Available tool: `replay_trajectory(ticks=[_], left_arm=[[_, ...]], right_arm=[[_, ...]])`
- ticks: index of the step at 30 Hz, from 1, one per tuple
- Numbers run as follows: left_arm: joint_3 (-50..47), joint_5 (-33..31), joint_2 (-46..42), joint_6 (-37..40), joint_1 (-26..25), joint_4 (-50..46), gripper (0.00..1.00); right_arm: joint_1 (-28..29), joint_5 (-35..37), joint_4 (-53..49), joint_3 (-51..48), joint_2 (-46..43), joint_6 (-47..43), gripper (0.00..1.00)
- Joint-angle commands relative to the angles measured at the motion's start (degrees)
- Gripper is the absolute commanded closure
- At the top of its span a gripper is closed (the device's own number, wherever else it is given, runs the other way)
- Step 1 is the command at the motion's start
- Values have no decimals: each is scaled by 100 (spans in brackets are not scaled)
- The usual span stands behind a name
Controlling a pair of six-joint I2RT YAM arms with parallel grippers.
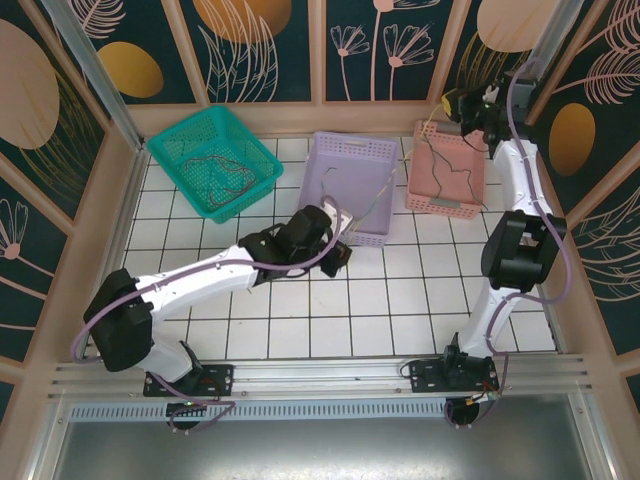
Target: Untangle the cables
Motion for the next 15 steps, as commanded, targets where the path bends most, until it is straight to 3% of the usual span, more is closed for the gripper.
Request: replay_trajectory(ticks=[1, 8, 12, 15], left_arm=[[559, 99, 316, -569, 561, -626, 100], [1981, 380, 1746, -1070, 1487, -823, 100], [2951, 49, 2679, -872, 1655, -1344, 100], [3784, -150, 3400, -703, 1669, -1895, 100]], right_arm=[[324, 557, 1192, 131, 20, 189, 100], [990, 716, 1465, 482, 722, 249, 100], [1343, 854, 222, 1617, 1426, -636, 100], [1543, 1067, -439, 1850, 1663, -1190, 100]])
